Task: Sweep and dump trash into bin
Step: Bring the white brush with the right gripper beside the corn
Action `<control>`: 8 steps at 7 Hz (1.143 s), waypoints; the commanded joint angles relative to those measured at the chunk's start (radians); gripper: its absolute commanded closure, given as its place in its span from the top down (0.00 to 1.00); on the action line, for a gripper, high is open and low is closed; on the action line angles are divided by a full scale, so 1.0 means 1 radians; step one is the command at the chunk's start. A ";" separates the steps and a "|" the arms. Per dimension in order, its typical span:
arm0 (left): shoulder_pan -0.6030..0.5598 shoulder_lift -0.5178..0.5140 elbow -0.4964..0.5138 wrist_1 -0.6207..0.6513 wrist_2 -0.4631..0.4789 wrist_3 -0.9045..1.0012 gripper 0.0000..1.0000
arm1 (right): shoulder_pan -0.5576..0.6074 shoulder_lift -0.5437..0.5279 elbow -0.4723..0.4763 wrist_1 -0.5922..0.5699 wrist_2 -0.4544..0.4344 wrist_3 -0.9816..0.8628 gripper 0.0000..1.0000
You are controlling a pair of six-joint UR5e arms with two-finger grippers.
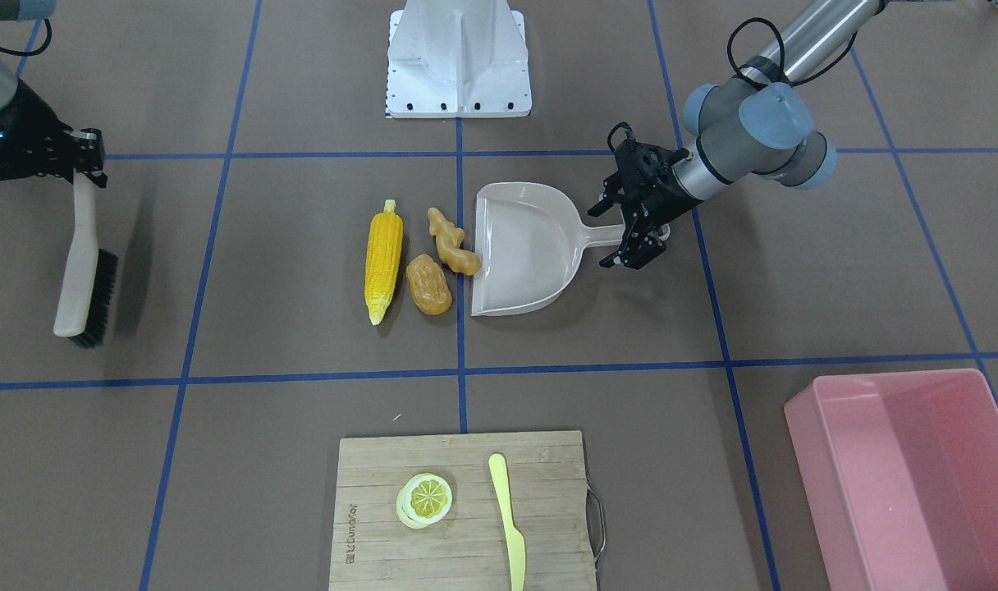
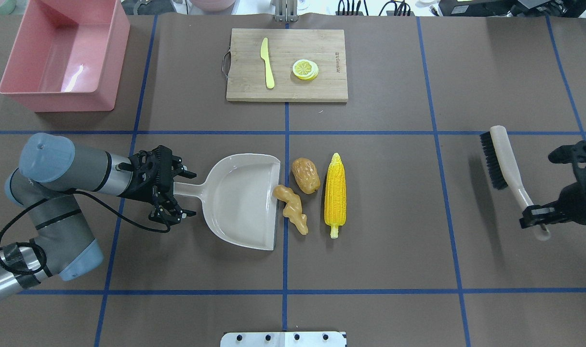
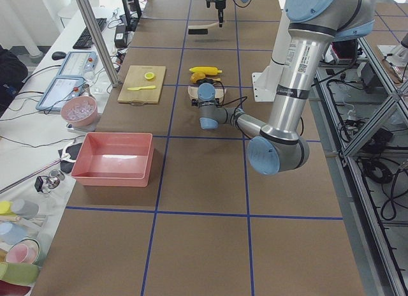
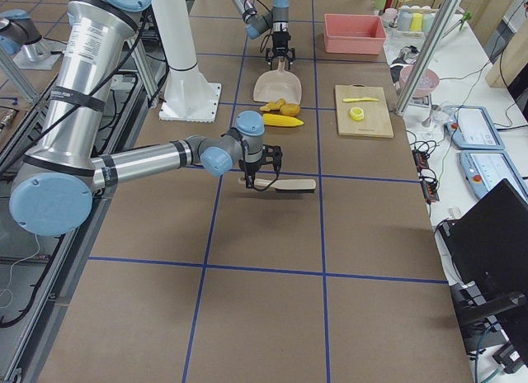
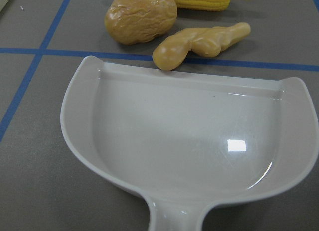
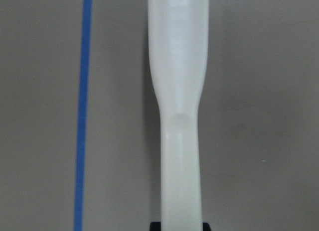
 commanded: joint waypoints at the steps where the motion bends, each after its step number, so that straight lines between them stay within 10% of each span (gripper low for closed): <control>1: 0.010 -0.001 0.004 -0.026 -0.001 -0.022 0.97 | -0.107 0.179 0.006 -0.111 -0.040 0.136 0.00; 4: 0.016 -0.002 0.004 -0.032 -0.001 -0.031 0.97 | -0.200 0.421 0.007 -0.338 -0.074 0.178 0.00; 8: 0.020 -0.013 0.025 -0.032 -0.001 -0.028 0.97 | -0.404 0.511 -0.002 -0.354 -0.143 0.364 0.00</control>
